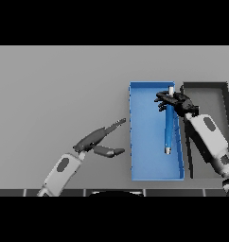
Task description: Pick up the blue pipe and place it into the blue bin.
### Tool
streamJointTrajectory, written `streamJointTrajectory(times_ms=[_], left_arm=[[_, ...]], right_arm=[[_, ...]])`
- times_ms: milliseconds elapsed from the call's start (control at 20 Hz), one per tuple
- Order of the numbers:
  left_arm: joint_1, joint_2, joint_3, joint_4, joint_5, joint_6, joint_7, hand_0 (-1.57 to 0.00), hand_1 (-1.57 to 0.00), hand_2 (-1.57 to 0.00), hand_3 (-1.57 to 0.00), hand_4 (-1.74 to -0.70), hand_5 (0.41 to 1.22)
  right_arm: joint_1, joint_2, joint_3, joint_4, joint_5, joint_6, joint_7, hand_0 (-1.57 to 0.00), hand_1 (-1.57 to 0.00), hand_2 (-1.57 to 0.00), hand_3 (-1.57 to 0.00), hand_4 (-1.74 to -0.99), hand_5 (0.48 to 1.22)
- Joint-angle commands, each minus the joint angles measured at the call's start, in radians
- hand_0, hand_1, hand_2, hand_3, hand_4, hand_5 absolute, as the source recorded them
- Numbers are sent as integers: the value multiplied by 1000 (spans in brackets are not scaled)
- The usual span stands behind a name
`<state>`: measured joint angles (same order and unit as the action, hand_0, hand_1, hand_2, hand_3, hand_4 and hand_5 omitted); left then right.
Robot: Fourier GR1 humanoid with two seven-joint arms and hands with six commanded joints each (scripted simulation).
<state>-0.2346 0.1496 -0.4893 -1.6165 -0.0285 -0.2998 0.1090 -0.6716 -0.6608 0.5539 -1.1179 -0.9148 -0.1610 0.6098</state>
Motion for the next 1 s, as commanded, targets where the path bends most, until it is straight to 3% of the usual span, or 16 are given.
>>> streamJointTrajectory(times_ms=[0, 50, 100, 200, 400, 500, 600, 850, 950], left_arm=[[0, -3, -4, -3, -4, 2, 1, 1, 1, 1, 1, -880, 497], [9, -1, -5, -2, -1, -1, -8, 1, 1, 1, 1, -881, 497], [10, 0, -3, -5, 2, -1, -7, 1, 1, 1, 1, -881, 496], [2, -3, -7, 9, -12, 4, -3, 1, 1, 1, 1, -879, 493], [3, -8, -5, 14, -9, 5, -17, 1, 1, 1, 1, -878, 486], [-9, -11, -5, 13, -7, 4, -1, 1, 1, 1, 1, -878, 480], [-8, -8, 1, 8, -1, 3, 10, 1, 1, 1, 1, -881, 476], [5, -5, -11, 0, -15, 8, 1, 1, 1, 1, 1, -885, 476], [14, -3, -11, -12, -6, 4, -4, 1, 1, 1, 1, -885, 478]], right_arm=[[-27, -18, 67, 2, -70, -20, 0, -643, -619, -595, -393, -1334, 1135], [-50, -38, 118, -1, -112, 8, 0, -514, -495, -476, -314, -1296, 1152], [-68, -57, 164, 2, -132, 22, 0, -411, -396, -380, -251, -1264, 1108], [-89, -94, 223, -33, -85, 59, 0, -263, -253, -243, -160, -1202, 1013], [-96, -103, 274, -40, -12, 89, -16, -107, -103, -99, -65, -1141, 884], [-110, -100, 283, -13, 9, 109, -18, -68, -66, -63, -41, -1131, 829], [-119, -96, 275, -4, 7, 107, -31, -377, -184, -82, -26, -1144, 792], [-99, -98, 267, -20, -17, 125, -46, -123, -60, -26, -8, -1154, 809], [-109, -92, 266, 7, -11, 137, -57, -212, -100, -24, -5, -1152, 804]])
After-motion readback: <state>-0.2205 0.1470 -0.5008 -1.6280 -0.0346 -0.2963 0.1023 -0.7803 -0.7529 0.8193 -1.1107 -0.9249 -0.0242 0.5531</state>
